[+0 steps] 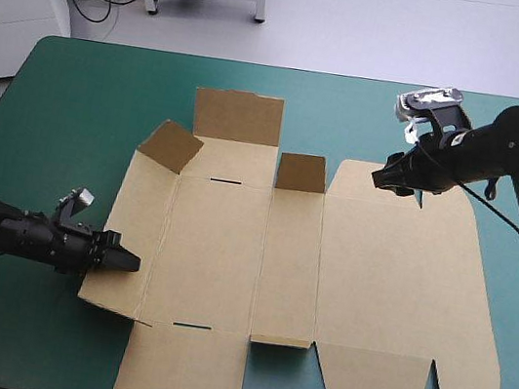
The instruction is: Fold the box
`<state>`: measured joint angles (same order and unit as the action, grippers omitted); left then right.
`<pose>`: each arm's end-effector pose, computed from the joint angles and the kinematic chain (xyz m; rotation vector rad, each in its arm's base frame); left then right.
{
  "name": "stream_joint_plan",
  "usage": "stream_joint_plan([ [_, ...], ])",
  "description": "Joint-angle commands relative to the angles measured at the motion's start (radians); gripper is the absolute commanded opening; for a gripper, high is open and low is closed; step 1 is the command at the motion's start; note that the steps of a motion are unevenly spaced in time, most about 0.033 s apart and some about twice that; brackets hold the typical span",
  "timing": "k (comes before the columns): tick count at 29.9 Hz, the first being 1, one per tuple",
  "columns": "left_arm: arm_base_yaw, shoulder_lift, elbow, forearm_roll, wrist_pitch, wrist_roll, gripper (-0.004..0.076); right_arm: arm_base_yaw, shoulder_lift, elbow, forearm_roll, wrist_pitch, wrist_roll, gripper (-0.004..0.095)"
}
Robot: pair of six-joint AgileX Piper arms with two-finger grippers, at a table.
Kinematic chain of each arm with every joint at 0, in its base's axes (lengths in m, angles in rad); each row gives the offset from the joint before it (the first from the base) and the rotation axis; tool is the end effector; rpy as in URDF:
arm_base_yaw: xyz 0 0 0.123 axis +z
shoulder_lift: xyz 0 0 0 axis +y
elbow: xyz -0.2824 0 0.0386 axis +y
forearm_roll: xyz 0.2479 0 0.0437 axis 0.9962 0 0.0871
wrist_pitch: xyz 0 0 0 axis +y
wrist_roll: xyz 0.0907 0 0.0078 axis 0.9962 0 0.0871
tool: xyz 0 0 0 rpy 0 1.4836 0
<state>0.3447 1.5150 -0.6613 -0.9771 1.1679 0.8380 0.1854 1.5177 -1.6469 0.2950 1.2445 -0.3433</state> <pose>0.2228 0.0062 0.1905 -0.1168 2.6991 -1.2339 0.2999 0.0818 0.4079 -0.6481 2.4772 0.3369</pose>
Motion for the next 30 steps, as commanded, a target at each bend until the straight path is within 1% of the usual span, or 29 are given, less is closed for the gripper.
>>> stream_joint_plan([
  [1,-0.027,-0.024,-0.026,-0.058,0.068,0.000,0.0104,-0.005,-0.043,-0.022,0.022,0.001,-0.005,0.0509],
  [4,-0.033,-0.024,-0.056,-0.058,0.068,-0.002,-0.0011,-0.005,-0.043,-0.022,0.022,0.001,-0.005,0.0509],
  [5,-0.033,-0.024,-0.070,-0.058,0.068,-0.004,-0.0031,-0.005,-0.043,-0.022,0.022,0.001,-0.005,0.0509],
  [12,-0.076,-0.024,-0.161,-0.006,0.056,0.009,-0.0032,-0.005,-0.043,-0.022,0.022,0.001,-0.005,0.0509],
  [15,-0.120,-0.024,-0.208,0.018,0.026,0.063,-0.0032,-0.005,-0.043,-0.022,0.022,0.001,-0.005,0.0509],
  [20,-0.175,-0.003,-0.302,0.087,-0.021,0.079,-0.0032,-0.005,-0.043,-0.022,0.022,0.001,-0.005,0.0509],
  [23,-0.199,0.035,-0.387,0.131,-0.019,0.046,-0.0032,-0.005,-0.043,-0.022,0.022,0.001,-0.005,0.0509],
  [30,-0.295,0.173,-0.638,0.379,-0.013,-0.026,-0.0032,-0.005,-0.043,-0.022,0.024,0.001,-0.005,0.0505],
])
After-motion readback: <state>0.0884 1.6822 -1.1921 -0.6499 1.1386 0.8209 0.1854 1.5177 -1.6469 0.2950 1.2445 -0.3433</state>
